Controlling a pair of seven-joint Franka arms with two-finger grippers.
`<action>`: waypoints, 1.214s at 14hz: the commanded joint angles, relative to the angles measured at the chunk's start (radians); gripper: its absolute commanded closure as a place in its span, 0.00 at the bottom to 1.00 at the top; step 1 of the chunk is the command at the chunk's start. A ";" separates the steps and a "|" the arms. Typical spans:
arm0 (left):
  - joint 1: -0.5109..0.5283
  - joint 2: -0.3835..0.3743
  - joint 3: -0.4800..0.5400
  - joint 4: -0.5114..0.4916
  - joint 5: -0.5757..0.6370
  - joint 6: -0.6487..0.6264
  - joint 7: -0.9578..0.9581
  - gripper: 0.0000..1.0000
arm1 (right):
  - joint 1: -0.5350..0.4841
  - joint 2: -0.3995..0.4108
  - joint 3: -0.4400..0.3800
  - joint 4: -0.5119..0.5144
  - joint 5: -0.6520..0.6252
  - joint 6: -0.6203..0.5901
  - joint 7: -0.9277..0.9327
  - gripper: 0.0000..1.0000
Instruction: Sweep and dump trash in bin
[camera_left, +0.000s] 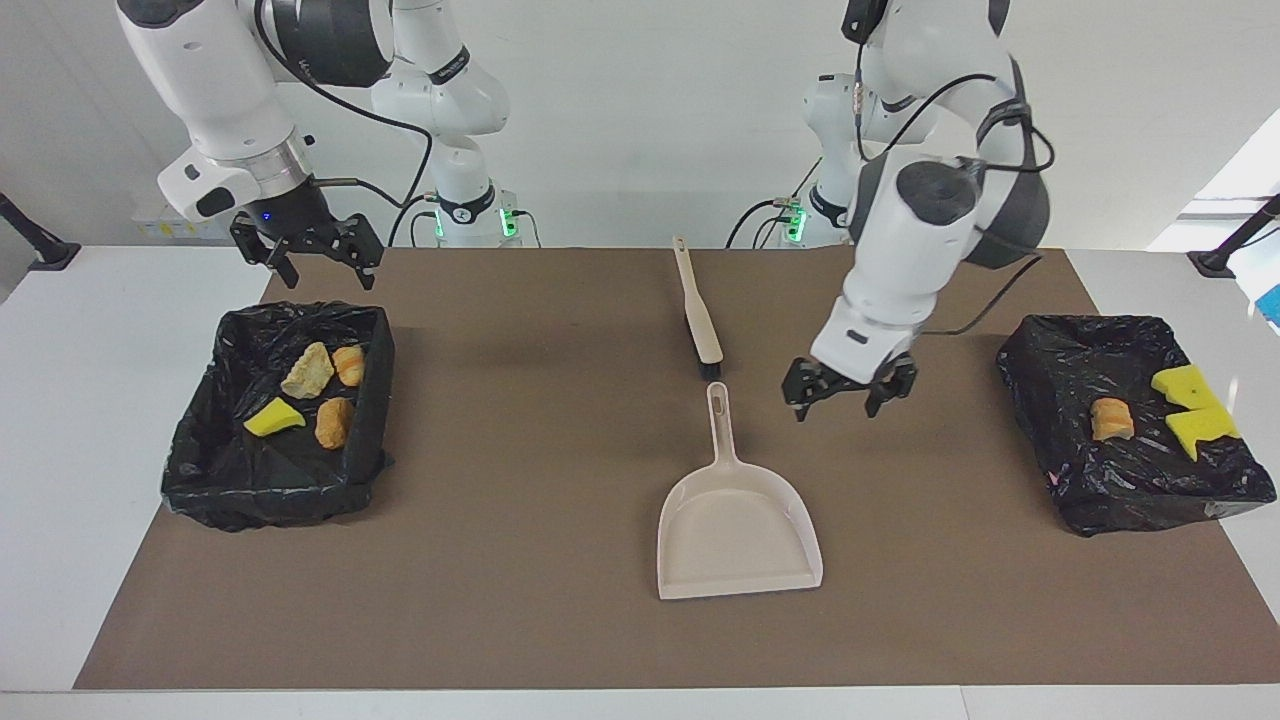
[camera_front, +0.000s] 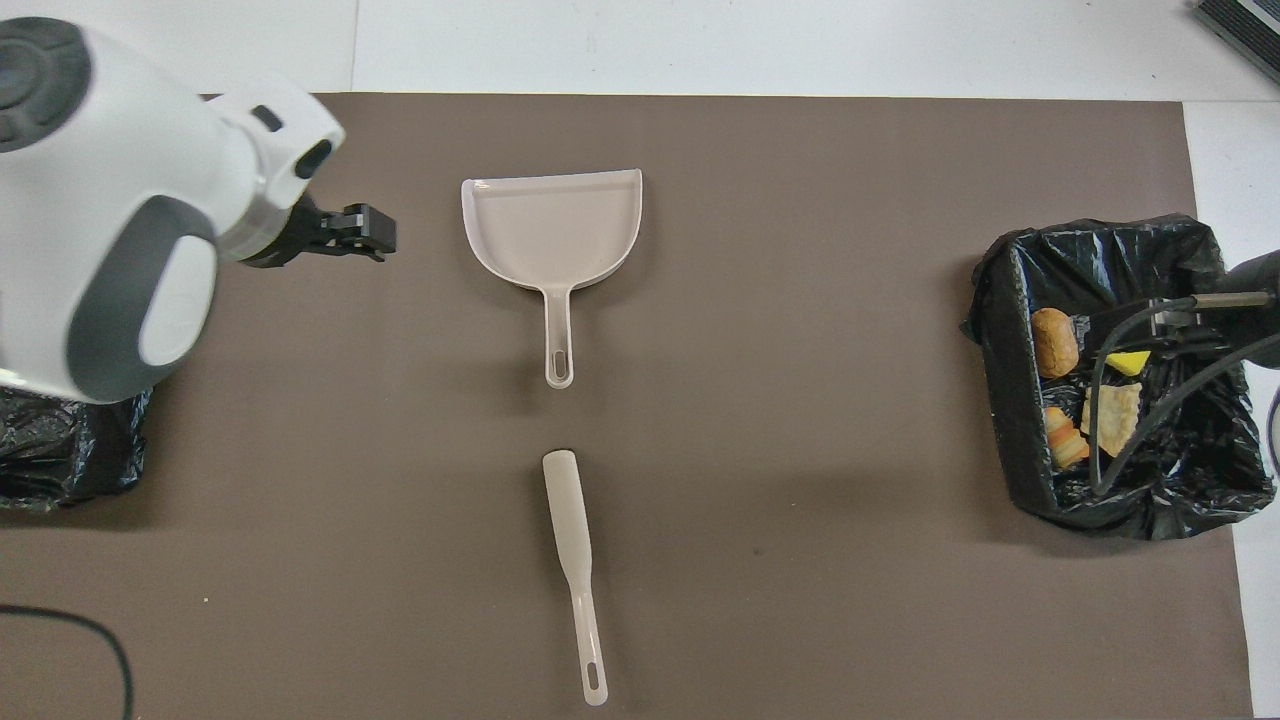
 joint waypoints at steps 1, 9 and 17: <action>0.073 -0.149 -0.010 -0.104 0.000 -0.070 0.087 0.00 | -0.002 -0.009 0.002 -0.017 0.017 0.027 0.011 0.00; 0.194 -0.228 0.006 0.055 -0.069 -0.322 0.273 0.00 | -0.002 -0.009 0.002 -0.017 0.015 0.027 0.011 0.00; 0.211 -0.220 0.004 0.084 -0.063 -0.389 0.285 0.00 | -0.002 -0.011 0.002 -0.017 0.017 0.027 0.011 0.00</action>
